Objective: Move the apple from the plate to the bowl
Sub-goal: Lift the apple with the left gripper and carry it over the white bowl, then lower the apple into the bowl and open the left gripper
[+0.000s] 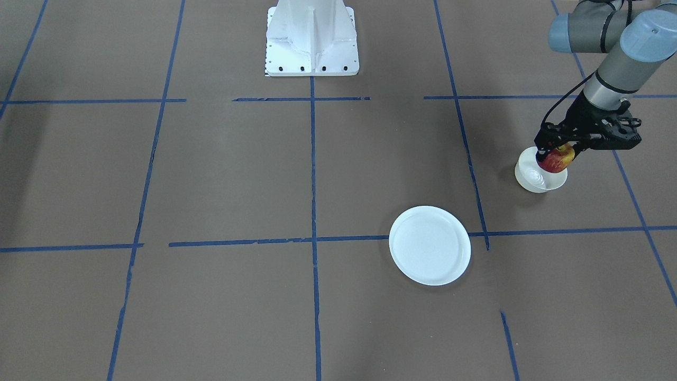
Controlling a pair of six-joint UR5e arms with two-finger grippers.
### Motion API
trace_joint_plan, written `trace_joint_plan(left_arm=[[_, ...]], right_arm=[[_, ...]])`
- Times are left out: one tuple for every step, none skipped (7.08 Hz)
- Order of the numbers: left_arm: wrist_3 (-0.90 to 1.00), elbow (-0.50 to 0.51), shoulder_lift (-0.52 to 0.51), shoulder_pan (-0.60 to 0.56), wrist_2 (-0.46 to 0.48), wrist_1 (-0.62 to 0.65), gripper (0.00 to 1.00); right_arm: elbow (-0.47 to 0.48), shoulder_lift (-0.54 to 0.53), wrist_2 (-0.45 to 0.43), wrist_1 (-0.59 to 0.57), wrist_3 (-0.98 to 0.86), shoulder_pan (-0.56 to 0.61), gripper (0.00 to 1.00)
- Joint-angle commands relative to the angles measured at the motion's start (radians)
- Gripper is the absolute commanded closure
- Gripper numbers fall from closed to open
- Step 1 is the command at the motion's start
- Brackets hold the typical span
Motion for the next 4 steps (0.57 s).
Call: trace_joint_plan(left_arm=[[0.003,0.041,-0.006,0.010,-0.001,-0.003,1.00],[0.001,0.053,-0.006,0.024,-0.001,-0.003,1.00],[0.000,0.060,-0.009,0.038,-0.001,-0.003,1.00],[0.000,0.076,-0.014,0.058,-0.001,-0.003,1.00]], right_arm=[[0.000,0.000,0.000,0.000,0.000,0.000,0.00],[0.000,0.000,0.000,0.000,0.000,0.000,0.00],[0.000,0.000,0.000,0.000,0.000,0.000,0.00],[0.000,0.000,0.000,0.000,0.000,0.000,0.00]])
